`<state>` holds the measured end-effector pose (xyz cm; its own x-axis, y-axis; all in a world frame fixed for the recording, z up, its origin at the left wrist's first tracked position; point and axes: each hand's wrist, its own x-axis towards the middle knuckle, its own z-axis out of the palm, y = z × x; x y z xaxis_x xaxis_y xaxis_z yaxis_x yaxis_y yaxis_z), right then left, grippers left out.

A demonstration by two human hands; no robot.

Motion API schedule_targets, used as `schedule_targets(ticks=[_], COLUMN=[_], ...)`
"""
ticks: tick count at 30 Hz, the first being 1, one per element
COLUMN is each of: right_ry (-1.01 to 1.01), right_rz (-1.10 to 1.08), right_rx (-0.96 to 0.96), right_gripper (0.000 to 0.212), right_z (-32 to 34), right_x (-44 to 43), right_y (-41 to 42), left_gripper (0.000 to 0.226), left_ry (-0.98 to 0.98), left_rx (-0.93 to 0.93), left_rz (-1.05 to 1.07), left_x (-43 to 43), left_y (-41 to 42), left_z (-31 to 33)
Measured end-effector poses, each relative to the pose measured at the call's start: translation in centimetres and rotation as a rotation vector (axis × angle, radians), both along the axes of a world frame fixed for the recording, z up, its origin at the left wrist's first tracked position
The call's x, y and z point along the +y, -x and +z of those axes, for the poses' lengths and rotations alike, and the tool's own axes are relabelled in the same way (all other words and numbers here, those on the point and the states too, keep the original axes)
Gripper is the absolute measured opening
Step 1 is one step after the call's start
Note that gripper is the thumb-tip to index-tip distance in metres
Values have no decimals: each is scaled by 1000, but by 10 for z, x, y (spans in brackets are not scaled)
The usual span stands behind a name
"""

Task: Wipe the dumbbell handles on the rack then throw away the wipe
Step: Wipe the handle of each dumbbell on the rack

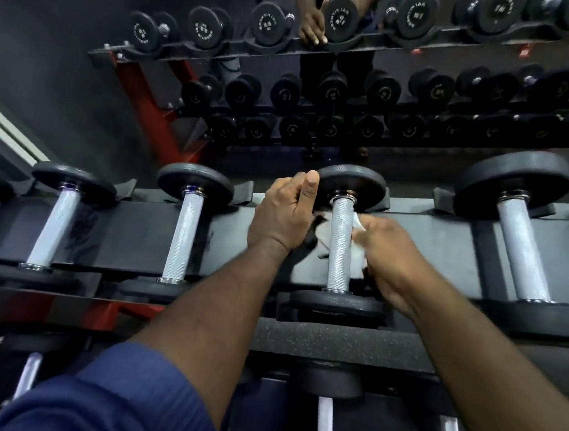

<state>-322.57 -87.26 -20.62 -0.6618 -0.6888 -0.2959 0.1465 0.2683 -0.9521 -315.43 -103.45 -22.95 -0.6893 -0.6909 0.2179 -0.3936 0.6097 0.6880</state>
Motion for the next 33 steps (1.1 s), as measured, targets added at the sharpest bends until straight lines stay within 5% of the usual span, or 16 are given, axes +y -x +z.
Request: schedule_targets(ticks=[3, 5, 7, 10, 13, 23, 28, 33], right_ry=[-236, -64, 58, -67, -380, -1291, -1106, -1146], right_rz=[-67, -304, -319, 155, 525, 959, 637, 640], right_rx=[720, 870, 1135, 1669, 1949, 1935, 1861, 1772], right_gripper=[19, 26, 30, 29, 39, 51, 33, 34], right_z=[2, 16, 24, 22, 25, 53, 66, 48], right_x=[25, 27, 19, 5, -6, -57, -38, -40], right_y=[-6, -9, -7, -2, 2, -60, -65, -57], left_gripper=[60, 67, 68, 67, 64, 62, 63, 68], left_ry=[-5, -5, -12, -27, -26, -95, -94, -75], left_rx=[-11, 16, 41, 28, 22, 8, 0, 22], left_rz=[-10, -17, -25, -38, -41, -87, -103, -115], left_x=[0, -1, -2, -2, -5, -12, -10, -12], left_y=[1, 0, -1, -2, -1, -7, -8, -7], left_z=[-2, -3, -3, -3, -3, -1, -2, -5])
